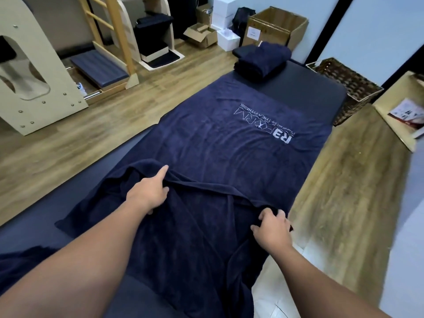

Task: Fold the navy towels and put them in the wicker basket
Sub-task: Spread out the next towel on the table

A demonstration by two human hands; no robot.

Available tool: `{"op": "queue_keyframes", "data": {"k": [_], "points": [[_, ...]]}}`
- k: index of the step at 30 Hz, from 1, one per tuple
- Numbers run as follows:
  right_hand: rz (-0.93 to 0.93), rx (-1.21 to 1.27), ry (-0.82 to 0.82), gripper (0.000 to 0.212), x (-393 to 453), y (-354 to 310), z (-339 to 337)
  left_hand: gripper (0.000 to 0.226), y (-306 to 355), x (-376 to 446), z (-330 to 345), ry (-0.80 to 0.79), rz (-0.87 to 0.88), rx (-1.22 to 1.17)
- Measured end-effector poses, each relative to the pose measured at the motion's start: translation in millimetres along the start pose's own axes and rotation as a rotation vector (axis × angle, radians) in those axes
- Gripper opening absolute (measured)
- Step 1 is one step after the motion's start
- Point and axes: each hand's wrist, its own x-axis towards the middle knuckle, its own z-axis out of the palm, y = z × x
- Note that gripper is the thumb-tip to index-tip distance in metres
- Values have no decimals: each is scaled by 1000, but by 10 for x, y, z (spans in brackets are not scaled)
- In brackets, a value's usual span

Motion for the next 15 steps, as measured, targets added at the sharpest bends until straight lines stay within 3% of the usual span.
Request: {"op": "queue_keyframes", "data": {"k": [4,7,11,15], "points": [[-49,-40,65,16,115,183,-66,42,156,131,-44,22,-31,35],[-80,-14,-33,16,255,204,-104,14,332,201,-87,102,-34,114],[-175,-91,-75,25,390,233,-276,20,493,300,-155,218,-139,-108],[-280,-226,25,35,516,326,-461,15,657,448,-267,291,-116,-259]]}}
